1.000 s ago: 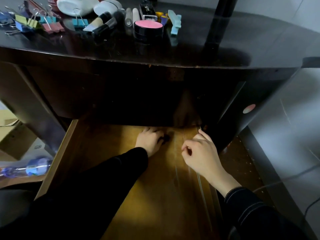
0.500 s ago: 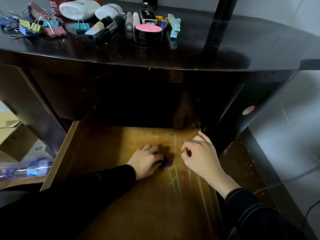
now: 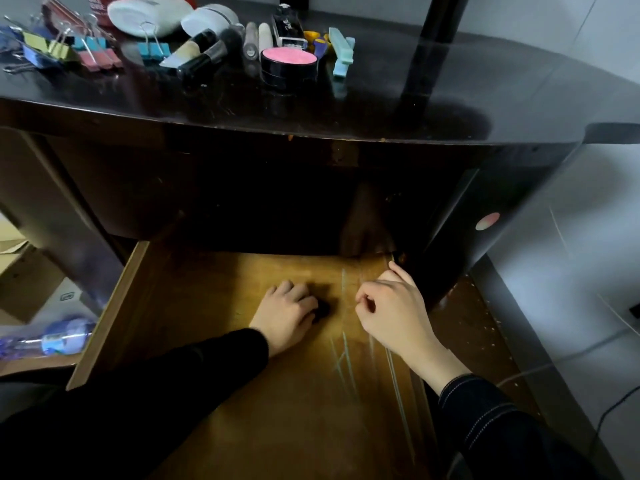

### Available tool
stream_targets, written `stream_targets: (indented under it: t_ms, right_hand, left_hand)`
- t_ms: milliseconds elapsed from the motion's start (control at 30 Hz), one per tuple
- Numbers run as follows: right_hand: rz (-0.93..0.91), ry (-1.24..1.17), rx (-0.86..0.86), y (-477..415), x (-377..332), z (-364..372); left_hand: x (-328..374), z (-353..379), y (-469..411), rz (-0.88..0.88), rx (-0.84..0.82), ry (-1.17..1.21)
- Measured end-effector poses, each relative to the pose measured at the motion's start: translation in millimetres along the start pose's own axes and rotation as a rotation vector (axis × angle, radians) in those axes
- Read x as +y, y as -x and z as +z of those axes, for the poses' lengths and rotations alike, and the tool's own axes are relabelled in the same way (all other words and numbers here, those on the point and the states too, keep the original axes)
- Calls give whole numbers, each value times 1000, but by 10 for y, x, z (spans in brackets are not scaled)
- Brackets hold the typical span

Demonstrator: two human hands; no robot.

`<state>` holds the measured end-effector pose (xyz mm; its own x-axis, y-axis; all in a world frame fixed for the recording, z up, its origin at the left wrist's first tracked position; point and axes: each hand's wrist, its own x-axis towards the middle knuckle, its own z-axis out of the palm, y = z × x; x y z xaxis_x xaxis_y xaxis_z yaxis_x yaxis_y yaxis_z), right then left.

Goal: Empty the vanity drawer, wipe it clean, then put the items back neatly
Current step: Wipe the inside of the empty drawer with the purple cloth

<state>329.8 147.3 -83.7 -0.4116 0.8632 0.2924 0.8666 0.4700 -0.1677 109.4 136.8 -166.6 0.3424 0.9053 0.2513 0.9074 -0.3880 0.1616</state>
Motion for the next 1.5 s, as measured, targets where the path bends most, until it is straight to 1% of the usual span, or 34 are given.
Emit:
stream_targets:
  t_ms: [67, 133, 200, 267, 333, 367, 433, 533, 667, 733, 800, 833, 867, 900, 933, 967, 1033, 1067, 1100, 1133, 1167, 1267, 1367, 1400, 1467, 1500]
  right_hand:
    - [-2, 7, 4, 0, -2, 5]
    - [0, 9, 8, 1, 5, 11]
    - [2, 8, 8, -4, 11, 12]
    - [4, -6, 8, -4, 17, 19]
    - [5, -20, 16, -8, 20, 21]
    - [4, -21, 19, -7, 19, 23]
    - [3, -17, 18, 0, 16, 22]
    - [0, 0, 17, 9, 2, 7]
    - [3, 20, -10, 17, -19, -10]
    - [7, 33, -20, 21, -27, -19]
    - [10, 36, -25, 22, -28, -25]
    - [15, 34, -26, 20, -28, -26]
    - [18, 31, -24, 15, -27, -24]
    - [20, 27, -23, 9, -24, -20]
    - [21, 22, -24, 7, -18, -17]
    - [20, 20, -25, 6, -11, -15]
    - [16, 16, -12, 6, -5, -15]
    - [14, 14, -7, 7, -7, -15]
    - [11, 13, -6, 10, -11, -18]
    - [8, 12, -8, 9, -17, -24]
    - [9, 10, -9, 10, -26, -30]
    - [12, 12, -16, 12, -35, -40]
    - [18, 22, -19, 15, -34, -33]
    - [20, 24, -17, 15, -33, -29]
    - [18, 24, -12, 14, -27, -18]
    - [16, 23, -7, 10, -22, -12]
  left_hand:
    - [8, -36, 244, 127, -4, -19]
    - [-38, -37, 225, 176, -22, -52]
    - [-80, -26, -27, 114, -28, -70]
    - [-128, 14, -391, -48, 19, -79]
    - [-151, 67, -697, -192, 14, -77]
    - [-143, 101, -782, -228, 13, -71]
    - [-95, 139, -774, -235, 4, -101]
    - [-11, 73, -392, -108, -39, -122]
    - [196, -106, 474, 203, -56, -37]
    - [317, -131, 850, 382, -107, 2]
    - [351, -145, 977, 532, -155, 6]
    - [327, -154, 927, 577, -165, 9]
    - [289, -161, 822, 585, -162, 12]
    - [242, -161, 680, 548, -145, 11]
    - [192, -148, 516, 464, -114, 7]
    - [147, -129, 343, 343, -92, 5]
    - [100, -69, 54, 112, -117, -47]
    - [116, -31, -21, 42, -125, -60]
    - [146, -7, -45, 17, -123, -73]
    - [174, -16, -19, 43, -118, -86]
    - [203, -49, 64, 107, -109, -81]
    - [346, -173, 571, 382, -127, 0]
    - [524, -207, 1052, 675, -233, 42]
    - [562, -193, 1128, 748, -264, 48]
    - [564, -172, 1096, 820, -281, 65]
    - [530, -167, 997, 815, -278, 68]
